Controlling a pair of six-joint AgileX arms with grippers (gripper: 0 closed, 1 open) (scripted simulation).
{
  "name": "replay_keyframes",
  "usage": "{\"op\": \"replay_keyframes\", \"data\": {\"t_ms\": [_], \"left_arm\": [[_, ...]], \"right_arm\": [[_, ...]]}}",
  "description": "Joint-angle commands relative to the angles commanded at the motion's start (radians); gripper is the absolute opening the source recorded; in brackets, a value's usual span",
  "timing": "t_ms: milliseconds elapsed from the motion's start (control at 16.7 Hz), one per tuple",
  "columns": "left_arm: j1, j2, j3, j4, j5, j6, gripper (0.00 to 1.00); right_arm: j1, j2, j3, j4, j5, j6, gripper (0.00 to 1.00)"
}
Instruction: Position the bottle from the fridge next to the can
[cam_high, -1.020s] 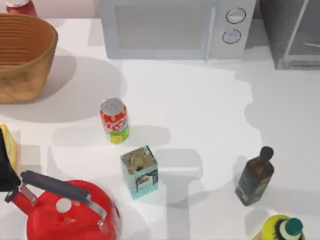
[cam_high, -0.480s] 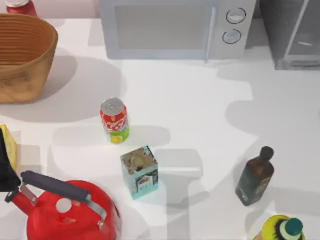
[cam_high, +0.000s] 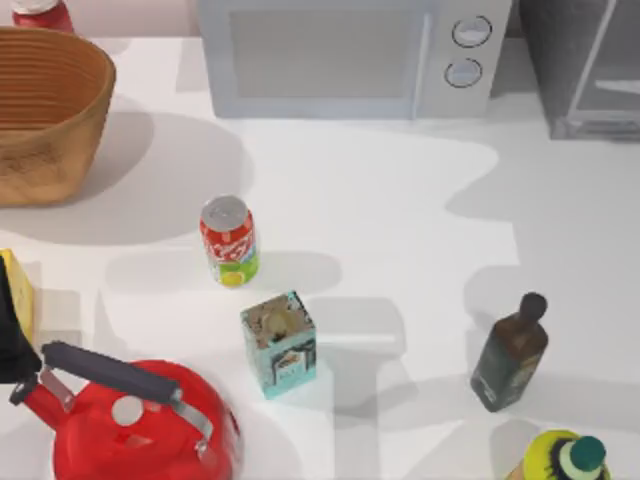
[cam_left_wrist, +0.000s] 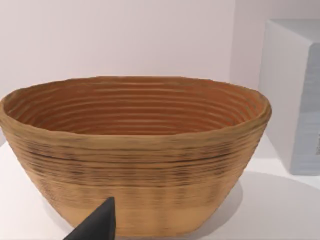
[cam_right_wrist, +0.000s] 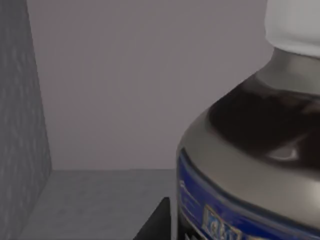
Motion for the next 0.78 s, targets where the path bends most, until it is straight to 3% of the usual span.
{"op": "replay_keyframes", "data": {"t_ms": [360,780], "left_arm": [[0.000,0.000,0.000,0.000,0.000,0.000,1.00],[0.000,0.000,0.000,0.000,0.000,0.000,1.00]], "right_arm": [[-0.043,-0.209,-0.297,0.097,-0.049,0.001,0.00],[-0.029,-0.218,-0.304,0.102,-0.039,0.001,0.00]]}}
